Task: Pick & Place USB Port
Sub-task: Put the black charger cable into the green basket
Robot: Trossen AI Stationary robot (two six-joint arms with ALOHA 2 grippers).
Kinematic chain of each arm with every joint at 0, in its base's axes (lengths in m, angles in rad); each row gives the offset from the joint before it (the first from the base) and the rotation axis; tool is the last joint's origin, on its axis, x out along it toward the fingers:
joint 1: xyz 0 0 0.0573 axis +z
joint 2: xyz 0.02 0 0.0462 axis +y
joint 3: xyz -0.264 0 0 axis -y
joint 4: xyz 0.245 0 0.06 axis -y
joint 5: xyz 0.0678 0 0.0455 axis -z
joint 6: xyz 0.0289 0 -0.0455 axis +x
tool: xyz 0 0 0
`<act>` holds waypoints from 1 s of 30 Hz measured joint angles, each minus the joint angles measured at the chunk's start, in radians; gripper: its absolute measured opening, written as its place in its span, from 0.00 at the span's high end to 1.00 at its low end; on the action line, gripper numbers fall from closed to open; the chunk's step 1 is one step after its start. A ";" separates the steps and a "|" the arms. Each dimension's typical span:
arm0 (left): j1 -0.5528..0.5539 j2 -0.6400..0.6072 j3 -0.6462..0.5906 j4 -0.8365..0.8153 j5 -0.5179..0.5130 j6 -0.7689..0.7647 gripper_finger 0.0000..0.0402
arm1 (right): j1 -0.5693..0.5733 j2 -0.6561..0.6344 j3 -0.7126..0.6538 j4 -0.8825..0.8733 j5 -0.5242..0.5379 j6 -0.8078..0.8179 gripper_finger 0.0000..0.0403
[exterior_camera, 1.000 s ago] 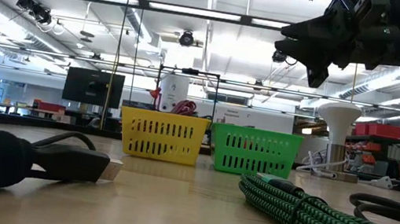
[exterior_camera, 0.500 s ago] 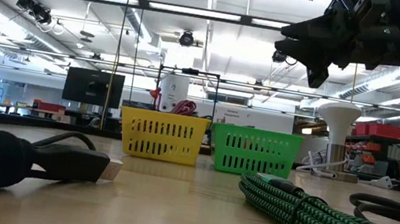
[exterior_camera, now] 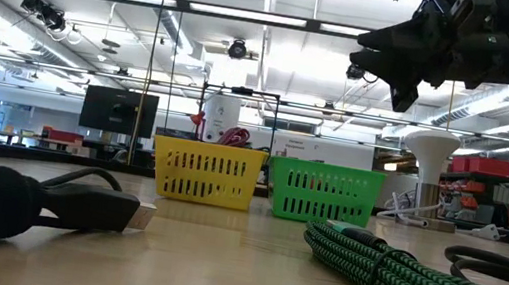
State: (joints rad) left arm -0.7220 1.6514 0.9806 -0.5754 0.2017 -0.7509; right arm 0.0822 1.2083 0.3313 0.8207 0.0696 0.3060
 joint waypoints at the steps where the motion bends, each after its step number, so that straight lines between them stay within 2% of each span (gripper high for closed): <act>1: -0.001 0.005 0.000 0.010 -0.003 0.008 0.79 | 0.000 0.000 0.000 -0.001 0.000 0.000 0.66; 5: -0.005 0.031 0.000 0.058 -0.014 0.038 0.79 | 0.000 0.000 0.000 -0.005 0.000 0.007 0.66; 13: -0.005 0.096 -0.001 0.080 0.027 0.056 0.80 | 0.000 0.000 0.000 -0.010 0.000 0.007 0.66; 15: 0.000 0.108 0.000 0.079 0.024 0.049 0.83 | 0.000 0.000 0.000 -0.009 0.000 0.007 0.66; 18: 0.015 0.113 0.000 0.086 0.050 0.042 0.96 | 0.000 0.000 0.000 -0.015 0.001 0.007 0.66; 25: 0.040 0.092 0.019 0.113 0.067 0.003 0.98 | 0.000 0.000 0.000 -0.016 0.001 0.007 0.66; 30: 0.059 0.042 0.101 0.058 0.066 -0.002 0.98 | 0.000 0.000 0.000 -0.023 0.000 0.007 0.66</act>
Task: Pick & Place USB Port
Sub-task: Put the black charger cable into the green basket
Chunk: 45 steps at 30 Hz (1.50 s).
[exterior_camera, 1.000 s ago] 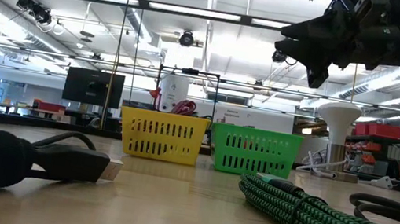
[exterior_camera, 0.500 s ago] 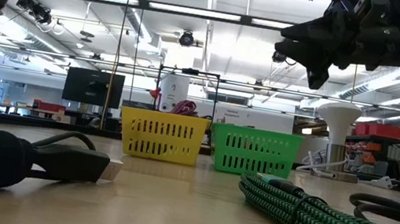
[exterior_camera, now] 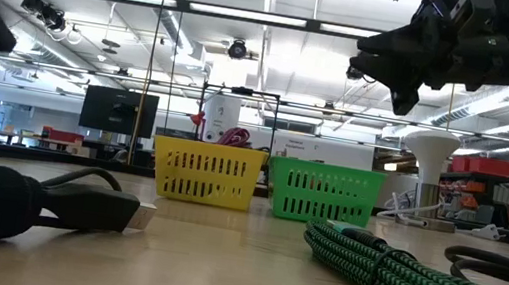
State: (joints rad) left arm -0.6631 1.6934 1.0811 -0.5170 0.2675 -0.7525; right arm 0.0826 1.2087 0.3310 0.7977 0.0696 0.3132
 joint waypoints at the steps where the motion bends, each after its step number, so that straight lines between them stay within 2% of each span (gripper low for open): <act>1: 0.006 -0.010 0.026 -0.028 -0.014 0.005 0.98 | 0.000 0.000 0.000 -0.004 -0.001 0.000 0.66; 6: 0.038 -0.079 0.153 -0.089 -0.147 0.086 0.98 | 0.000 0.000 0.000 -0.015 -0.005 -0.007 0.66; 9: 0.050 -0.116 0.180 -0.150 -0.207 0.103 0.98 | 0.000 0.000 0.000 -0.018 -0.008 -0.007 0.66; 13: 0.052 -0.119 0.147 -0.265 -0.236 0.023 0.98 | 0.000 0.000 0.000 -0.024 -0.027 -0.008 0.66; 18: 0.051 -0.116 0.053 -0.227 -0.226 -0.021 0.98 | 0.000 0.000 0.000 -0.025 -0.034 -0.018 0.66; 23: 0.082 -0.116 0.043 -0.098 -0.228 0.039 0.98 | 0.000 0.000 0.000 -0.034 -0.034 -0.018 0.66; 26: 0.110 -0.116 0.068 -0.047 -0.295 0.133 0.98 | 0.001 0.000 0.000 -0.043 -0.038 -0.012 0.66; 30: 0.159 -0.116 0.100 0.069 -0.428 0.334 0.98 | 0.001 0.000 0.000 -0.037 -0.057 -0.008 0.66; 33: 0.214 -0.117 0.101 0.200 -0.464 0.508 0.98 | 0.009 0.000 0.000 -0.019 -0.069 -0.018 0.66; 39: 0.363 -0.117 0.079 0.424 -0.427 0.723 0.98 | 0.045 0.000 0.000 0.029 -0.071 -0.066 0.66; 45: 0.510 -0.117 -0.005 0.748 -0.245 0.797 0.98 | 0.053 0.000 0.000 0.055 -0.072 -0.098 0.66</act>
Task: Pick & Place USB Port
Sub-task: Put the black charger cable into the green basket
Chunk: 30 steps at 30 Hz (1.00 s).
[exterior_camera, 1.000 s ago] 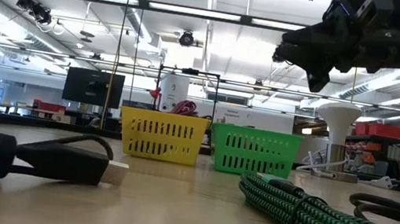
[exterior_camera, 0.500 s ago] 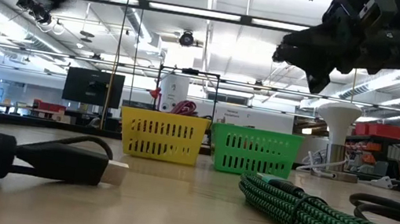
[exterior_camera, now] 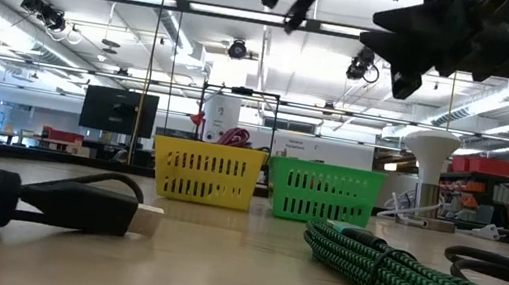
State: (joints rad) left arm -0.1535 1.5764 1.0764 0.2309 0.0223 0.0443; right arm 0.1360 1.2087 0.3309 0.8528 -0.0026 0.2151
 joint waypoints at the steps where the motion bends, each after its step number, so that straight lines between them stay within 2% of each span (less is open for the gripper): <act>1: 0.021 0.000 -0.017 0.041 0.025 -0.002 0.98 | 0.000 0.000 0.000 0.000 -0.002 -0.006 0.66; 6: 0.088 0.016 -0.073 0.328 0.103 -0.010 0.98 | 0.000 0.000 0.000 0.020 0.046 -0.022 0.66; 12: 0.113 0.066 -0.108 0.495 0.117 -0.011 0.98 | -0.001 0.000 0.000 0.079 0.100 -0.087 0.66; 20: 0.123 0.137 -0.108 0.602 0.113 -0.010 0.98 | -0.001 0.000 0.001 0.095 0.096 -0.102 0.66; 30: 0.141 0.140 -0.110 0.651 0.110 -0.006 0.98 | -0.001 0.000 0.022 0.080 0.092 -0.120 0.66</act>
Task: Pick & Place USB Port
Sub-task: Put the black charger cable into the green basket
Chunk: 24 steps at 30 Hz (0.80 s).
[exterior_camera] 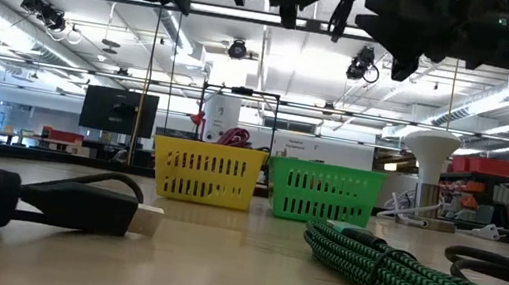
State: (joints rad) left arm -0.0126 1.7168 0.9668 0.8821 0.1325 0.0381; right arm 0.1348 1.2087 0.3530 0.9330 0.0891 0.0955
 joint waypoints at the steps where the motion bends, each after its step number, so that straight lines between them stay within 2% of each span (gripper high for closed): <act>1: 0.000 0.000 0.000 0.000 0.001 0.000 0.98 | 0.000 0.000 0.008 -0.009 0.000 -0.004 0.66; 7: 0.001 0.000 0.000 0.013 0.000 -0.001 0.98 | 0.000 0.018 0.054 -0.087 0.024 -0.029 0.66; 19: -0.003 0.000 0.000 0.020 0.006 0.000 0.98 | 0.000 0.163 0.165 -0.083 0.009 -0.041 0.66; 22: -0.003 0.000 0.000 0.013 0.004 0.000 0.98 | 0.000 0.178 0.187 -0.086 0.049 -0.054 0.72; 24: -0.002 0.000 0.000 0.009 -0.002 0.000 0.98 | -0.001 0.177 0.191 -0.100 0.062 -0.069 0.83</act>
State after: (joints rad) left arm -0.0147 1.7168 0.9672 0.8910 0.1310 0.0377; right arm 0.1342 1.3857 0.5438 0.8333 0.1511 0.0269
